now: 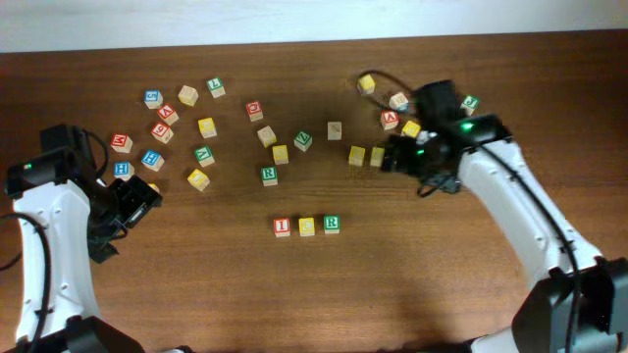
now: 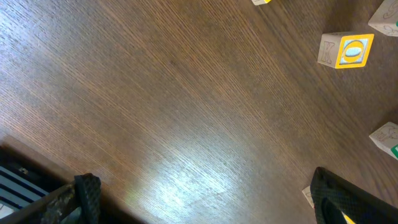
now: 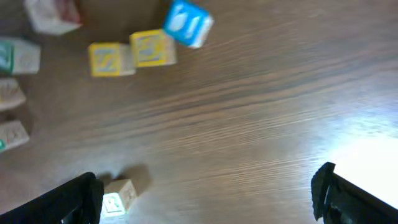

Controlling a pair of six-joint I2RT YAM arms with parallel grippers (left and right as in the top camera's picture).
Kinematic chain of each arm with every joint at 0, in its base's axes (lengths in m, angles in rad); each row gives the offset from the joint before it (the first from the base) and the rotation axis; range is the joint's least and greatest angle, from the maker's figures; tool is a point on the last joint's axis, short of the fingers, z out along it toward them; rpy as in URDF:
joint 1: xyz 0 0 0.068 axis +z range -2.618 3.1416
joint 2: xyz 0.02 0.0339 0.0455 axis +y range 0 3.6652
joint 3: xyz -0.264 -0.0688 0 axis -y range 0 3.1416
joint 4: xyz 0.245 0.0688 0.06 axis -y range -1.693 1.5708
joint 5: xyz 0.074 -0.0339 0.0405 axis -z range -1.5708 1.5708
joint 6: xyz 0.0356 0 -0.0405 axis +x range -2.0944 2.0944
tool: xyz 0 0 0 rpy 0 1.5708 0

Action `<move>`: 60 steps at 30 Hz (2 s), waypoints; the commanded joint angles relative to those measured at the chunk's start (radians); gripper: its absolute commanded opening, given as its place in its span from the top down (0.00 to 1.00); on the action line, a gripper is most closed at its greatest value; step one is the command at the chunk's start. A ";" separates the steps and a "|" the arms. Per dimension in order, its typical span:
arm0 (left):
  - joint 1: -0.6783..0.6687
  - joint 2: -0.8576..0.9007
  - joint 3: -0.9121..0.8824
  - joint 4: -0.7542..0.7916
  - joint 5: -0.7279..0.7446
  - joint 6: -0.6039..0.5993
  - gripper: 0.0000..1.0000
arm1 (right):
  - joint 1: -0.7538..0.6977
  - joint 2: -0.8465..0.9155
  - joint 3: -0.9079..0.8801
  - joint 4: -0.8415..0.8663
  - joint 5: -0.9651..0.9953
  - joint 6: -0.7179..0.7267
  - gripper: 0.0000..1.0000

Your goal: Spell out ICRA

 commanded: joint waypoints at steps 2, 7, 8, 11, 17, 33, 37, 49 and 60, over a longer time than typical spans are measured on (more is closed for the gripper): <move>0.002 -0.013 0.008 0.002 0.000 0.012 0.01 | -0.057 -0.002 0.008 -0.006 -0.101 0.001 0.02; 0.002 -0.013 0.008 0.002 0.000 0.012 0.01 | -0.015 -0.002 -0.018 0.068 -0.098 -0.078 0.02; 0.002 -0.013 0.008 0.002 0.000 0.012 0.01 | -0.015 -0.002 -0.018 0.079 -0.098 -0.078 0.02; 0.002 -0.013 0.008 0.002 0.000 0.012 0.01 | -0.015 -0.001 -0.018 0.116 -0.102 -0.078 0.01; 0.002 -0.013 0.008 0.002 0.000 0.012 0.01 | -0.014 0.052 -0.018 0.127 -0.114 -0.078 0.21; 0.002 -0.013 0.008 0.002 0.000 0.012 0.01 | -0.226 0.026 0.073 -0.115 -0.146 -0.077 0.01; 0.002 -0.013 0.008 0.002 -0.005 0.013 0.01 | -0.226 0.027 0.073 -0.118 -0.147 -0.077 0.02; 0.002 -0.013 0.008 0.002 -0.132 0.012 0.01 | -0.226 0.027 0.073 -0.110 -0.145 -0.078 0.02; -0.037 -0.013 0.008 0.016 0.415 0.174 0.00 | -0.226 0.027 0.073 -0.110 -0.145 -0.078 0.02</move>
